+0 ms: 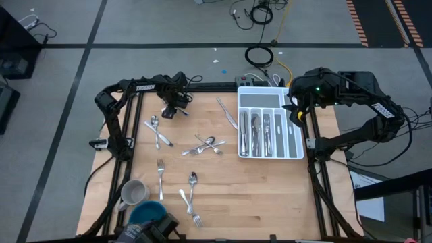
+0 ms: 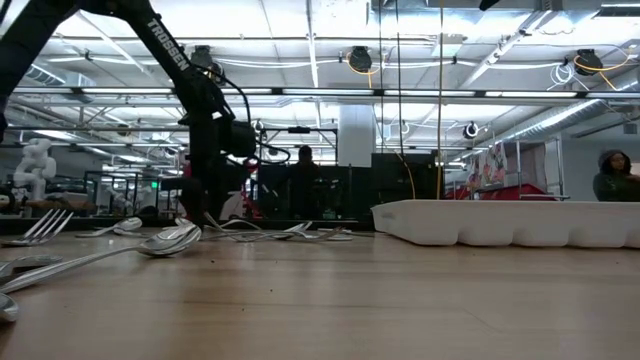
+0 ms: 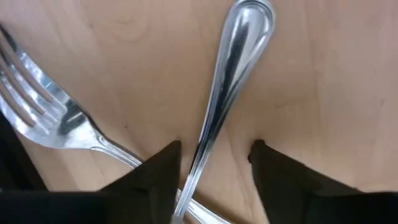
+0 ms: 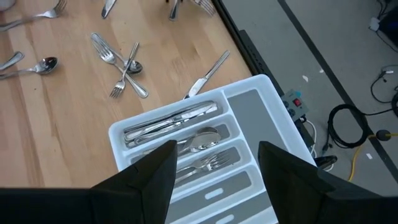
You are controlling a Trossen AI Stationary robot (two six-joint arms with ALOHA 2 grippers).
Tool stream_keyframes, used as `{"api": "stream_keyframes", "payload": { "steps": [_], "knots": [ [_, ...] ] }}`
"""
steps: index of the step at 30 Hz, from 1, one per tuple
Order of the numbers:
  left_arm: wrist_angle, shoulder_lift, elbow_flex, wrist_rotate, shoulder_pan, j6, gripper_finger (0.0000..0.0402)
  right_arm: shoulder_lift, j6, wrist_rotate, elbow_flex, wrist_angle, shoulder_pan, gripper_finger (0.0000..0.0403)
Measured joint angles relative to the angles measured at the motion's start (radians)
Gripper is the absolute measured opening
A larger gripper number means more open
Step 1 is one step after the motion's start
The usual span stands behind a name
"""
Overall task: Sort silverware
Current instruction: Put the spoon into the silverware tray
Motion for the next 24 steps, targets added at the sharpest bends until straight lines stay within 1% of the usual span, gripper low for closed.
{"api": "stream_keyframes", "payload": {
  "steps": [3,7,9,10,14,17,24],
  "knots": [
    [-0.002,0.001,0.0,-0.003,0.0,0.013,0.0136,0.0,0.001,0.0,0.0,0.015,0.0,0.0217],
    [0.007,0.002,0.0,-0.013,0.001,0.014,0.005,0.0,0.022,-0.001,0.0,0.028,0.0,0.0217],
    [0.009,0.002,-0.001,-0.02,0.0,0.004,0.0019,0.0,0.026,-0.001,0.0,0.028,0.0,0.0217],
    [0.009,0.002,-0.001,-0.022,0.0,0.0,0.0015,0.0,0.026,-0.001,0.0,0.029,0.0,0.0217],
    [0.014,-0.004,-0.002,-0.038,-0.002,-0.02,0.0025,0.0,0.027,-0.001,0.0,0.028,0.0,0.0217],
    [0.015,-0.02,-0.005,-0.052,-0.012,-0.021,0.0023,0.0,0.026,-0.002,0.0,0.028,0.0,0.0217],
    [-0.05,-0.068,-0.008,-0.074,-0.029,-0.024,0.0014,0.0,0.011,-0.001,0.0,0.028,0.0,0.0217]
  ]
}}
